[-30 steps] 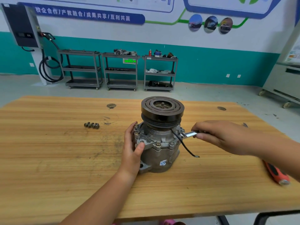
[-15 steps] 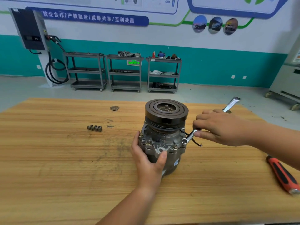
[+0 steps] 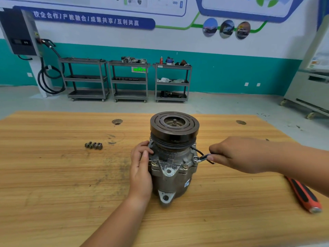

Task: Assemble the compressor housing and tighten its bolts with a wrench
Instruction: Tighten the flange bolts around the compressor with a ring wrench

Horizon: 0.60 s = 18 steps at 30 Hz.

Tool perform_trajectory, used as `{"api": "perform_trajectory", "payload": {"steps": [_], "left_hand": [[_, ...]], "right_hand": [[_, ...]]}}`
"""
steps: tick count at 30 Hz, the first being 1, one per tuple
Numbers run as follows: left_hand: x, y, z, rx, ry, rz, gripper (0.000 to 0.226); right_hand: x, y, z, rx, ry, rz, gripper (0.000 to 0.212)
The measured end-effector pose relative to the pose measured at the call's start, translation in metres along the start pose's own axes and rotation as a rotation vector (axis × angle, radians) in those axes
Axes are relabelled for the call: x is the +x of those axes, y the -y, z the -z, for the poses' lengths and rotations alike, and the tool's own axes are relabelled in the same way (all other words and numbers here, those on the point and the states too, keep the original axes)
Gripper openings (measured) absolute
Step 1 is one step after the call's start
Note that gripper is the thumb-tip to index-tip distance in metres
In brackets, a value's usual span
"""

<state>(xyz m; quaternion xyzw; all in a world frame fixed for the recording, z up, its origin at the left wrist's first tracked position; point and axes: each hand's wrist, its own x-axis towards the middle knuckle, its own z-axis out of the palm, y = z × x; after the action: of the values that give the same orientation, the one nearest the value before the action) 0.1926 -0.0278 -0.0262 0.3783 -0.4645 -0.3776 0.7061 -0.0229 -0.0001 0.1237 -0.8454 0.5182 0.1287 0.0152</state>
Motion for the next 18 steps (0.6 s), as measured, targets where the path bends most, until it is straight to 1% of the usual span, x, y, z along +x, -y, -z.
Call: {"api": "perform_trajectory", "payload": {"steps": [3,5,6,7,9,11,14,17,18], "left_hand": [[-0.002,0.001,-0.001,0.011,-0.024,0.004,0.023],[-0.002,0.001,-0.002,0.022,-0.037,0.004,0.027],[-0.002,0.001,-0.003,0.024,-0.048,0.003,0.027],[-0.003,0.001,-0.004,0.026,-0.055,-0.002,0.029],[-0.002,0.002,-0.005,0.004,-0.054,0.000,0.032],[-0.002,0.001,-0.008,-0.034,-0.061,0.021,0.032],[-0.005,-0.001,-0.014,-0.078,-0.105,0.044,0.033],[-0.007,-0.010,-0.013,-0.060,-0.086,0.065,0.040],[-0.009,-0.013,-0.011,-0.048,-0.102,0.082,0.034]], "right_hand": [[-0.004,0.017,-0.004,-0.035,-0.024,-0.098,0.037],[-0.007,0.028,-0.008,0.017,-0.041,-0.164,0.041],[-0.008,0.030,-0.007,0.081,-0.011,-0.192,0.042],[-0.010,0.032,-0.005,0.198,0.048,-0.219,0.043],[-0.011,0.033,0.000,0.612,0.176,-0.292,0.039],[-0.013,0.038,0.001,1.005,0.260,-0.362,0.035],[-0.014,0.044,-0.007,1.390,0.291,-0.426,0.035],[-0.016,0.042,-0.014,1.702,0.302,-0.439,0.034],[-0.017,0.041,-0.015,1.805,0.322,-0.440,0.033]]}}
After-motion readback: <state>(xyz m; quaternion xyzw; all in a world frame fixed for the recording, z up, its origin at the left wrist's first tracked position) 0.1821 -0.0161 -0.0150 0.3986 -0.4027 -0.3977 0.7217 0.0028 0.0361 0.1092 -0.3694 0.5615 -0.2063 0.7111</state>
